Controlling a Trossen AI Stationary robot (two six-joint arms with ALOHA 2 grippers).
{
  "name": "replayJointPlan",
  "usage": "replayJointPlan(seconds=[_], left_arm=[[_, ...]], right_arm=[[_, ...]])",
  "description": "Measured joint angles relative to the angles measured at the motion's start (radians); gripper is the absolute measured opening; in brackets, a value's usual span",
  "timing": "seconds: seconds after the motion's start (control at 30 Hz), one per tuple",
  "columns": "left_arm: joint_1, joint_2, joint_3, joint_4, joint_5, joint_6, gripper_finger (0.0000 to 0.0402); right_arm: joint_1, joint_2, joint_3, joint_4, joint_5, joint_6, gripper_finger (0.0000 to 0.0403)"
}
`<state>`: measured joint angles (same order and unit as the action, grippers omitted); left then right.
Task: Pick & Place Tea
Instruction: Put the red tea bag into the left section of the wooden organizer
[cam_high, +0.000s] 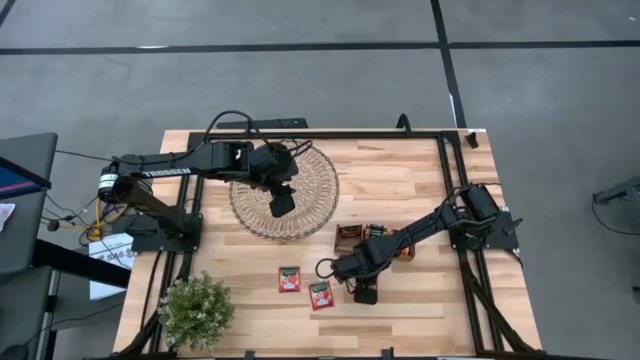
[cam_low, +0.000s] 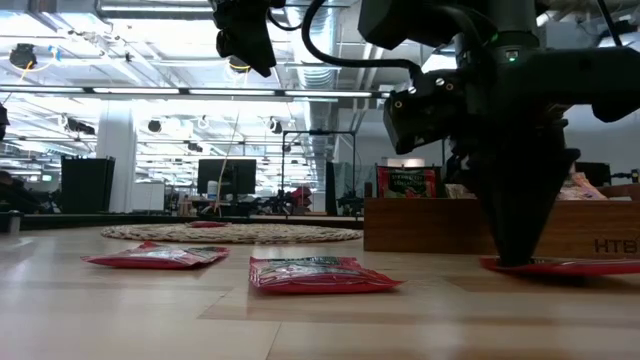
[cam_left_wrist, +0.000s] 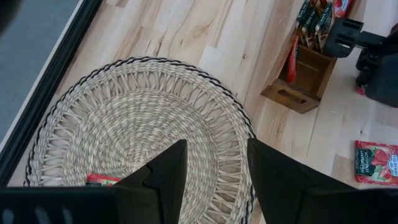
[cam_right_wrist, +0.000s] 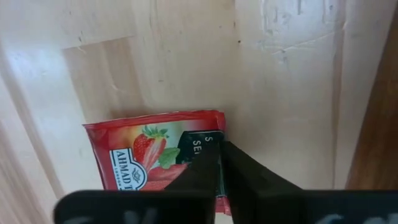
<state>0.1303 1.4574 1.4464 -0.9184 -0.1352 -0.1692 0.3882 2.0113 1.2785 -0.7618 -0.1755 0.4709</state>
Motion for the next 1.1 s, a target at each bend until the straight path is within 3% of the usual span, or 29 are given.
replayJointPlan(seconds=[0.4, 0.7, 0.93, 1.1], left_arm=[[0.0, 0.0, 0.0, 0.0, 0.0, 0.0, 0.016], [0.0, 0.0, 0.0, 0.0, 0.0, 0.0, 0.016], [0.0, 0.0, 0.0, 0.0, 0.0, 0.001, 0.016], [0.0, 0.0, 0.0, 0.0, 0.0, 0.001, 0.016]], right_arm=[[0.0, -0.001, 0.002, -0.001, -0.005, 0.026, 0.0001], [0.01, 0.008, 0.15, -0.144, -0.032, -0.002, 0.0001], [0.02, 0.007, 0.289, -0.32, 0.037, -0.009, 0.0], [0.01, 0.004, 0.396, -0.461, 0.144, -0.028, 0.0]])
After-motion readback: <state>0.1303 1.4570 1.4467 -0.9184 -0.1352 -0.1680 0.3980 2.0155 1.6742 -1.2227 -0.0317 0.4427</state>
